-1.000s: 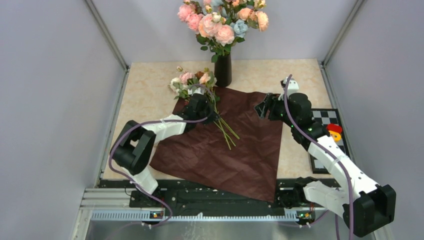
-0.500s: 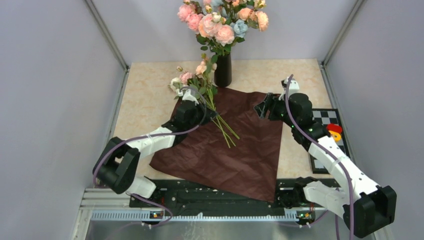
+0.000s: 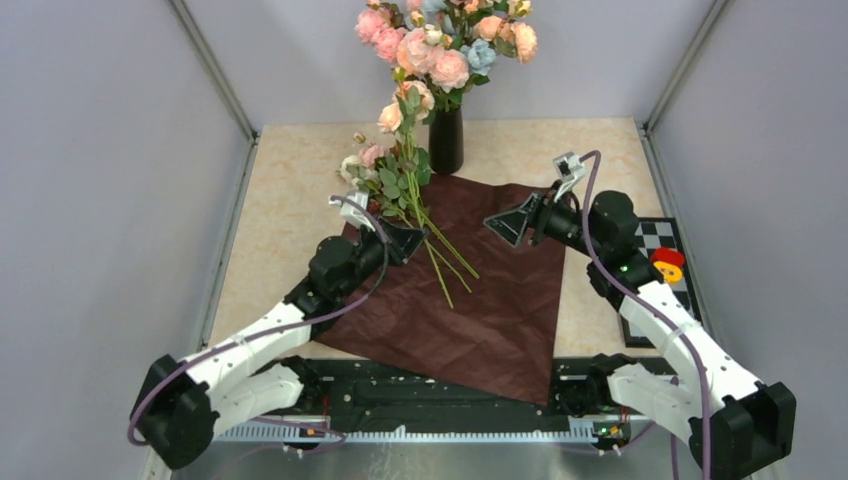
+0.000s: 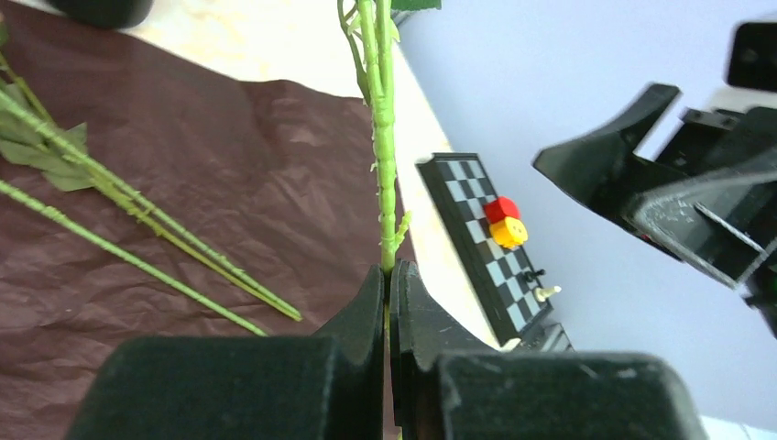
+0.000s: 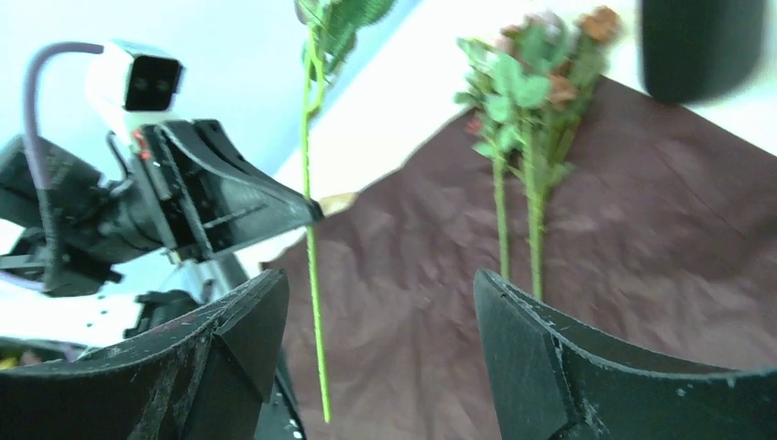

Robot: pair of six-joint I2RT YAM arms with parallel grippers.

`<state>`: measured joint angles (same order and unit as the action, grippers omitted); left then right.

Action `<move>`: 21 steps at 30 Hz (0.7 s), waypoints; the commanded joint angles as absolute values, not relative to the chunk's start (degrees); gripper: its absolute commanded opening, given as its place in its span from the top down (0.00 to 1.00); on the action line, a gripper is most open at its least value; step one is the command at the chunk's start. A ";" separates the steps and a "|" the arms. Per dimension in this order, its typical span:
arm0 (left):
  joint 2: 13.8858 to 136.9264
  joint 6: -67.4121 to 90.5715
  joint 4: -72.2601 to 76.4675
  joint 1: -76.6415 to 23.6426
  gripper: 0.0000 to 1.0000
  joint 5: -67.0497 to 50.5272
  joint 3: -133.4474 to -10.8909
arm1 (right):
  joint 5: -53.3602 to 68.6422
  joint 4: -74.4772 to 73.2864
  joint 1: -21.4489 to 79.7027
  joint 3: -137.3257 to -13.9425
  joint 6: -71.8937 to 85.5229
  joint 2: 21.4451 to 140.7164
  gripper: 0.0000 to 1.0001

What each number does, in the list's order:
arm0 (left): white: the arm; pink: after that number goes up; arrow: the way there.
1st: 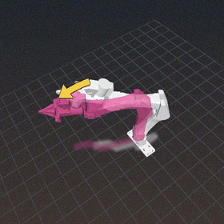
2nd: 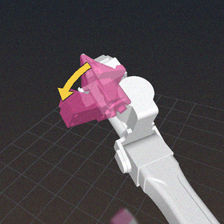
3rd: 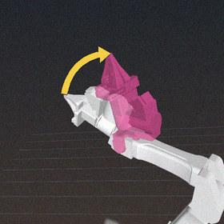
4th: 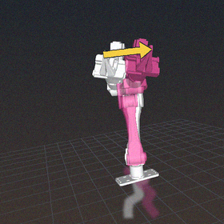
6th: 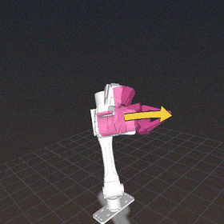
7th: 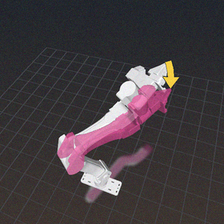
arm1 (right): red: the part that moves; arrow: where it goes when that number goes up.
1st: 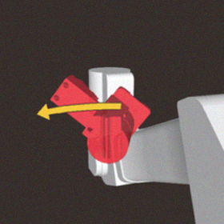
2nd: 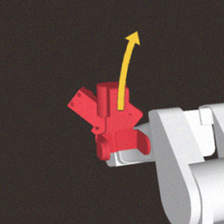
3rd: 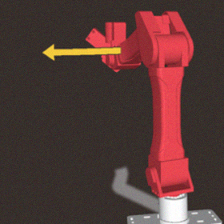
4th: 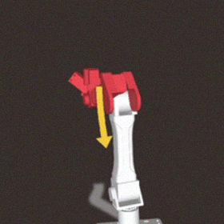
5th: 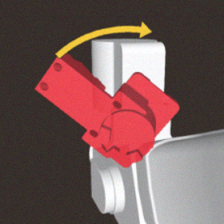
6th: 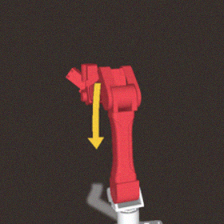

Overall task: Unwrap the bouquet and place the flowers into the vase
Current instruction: Pick up the fake flower from the wrapping paper, then insert the fake flower into the vase.

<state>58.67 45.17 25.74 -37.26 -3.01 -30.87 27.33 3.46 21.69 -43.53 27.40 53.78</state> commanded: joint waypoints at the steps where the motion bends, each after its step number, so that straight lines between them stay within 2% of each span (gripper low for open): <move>1: 51.25 42.15 27.61 -40.66 1.00 0.43 -28.03 | 41.36 17.34 21.38 -43.62 34.37 54.89 0.24; 9: 44.57 37.82 23.88 -50.54 1.00 5.47 -30.19 | 43.67 22.34 24.19 -47.12 39.89 57.14 0.22; 21: 50.79 36.32 29.58 -59.71 1.00 3.76 -34.47 | 45.15 30.54 29.88 -51.67 47.12 62.28 0.21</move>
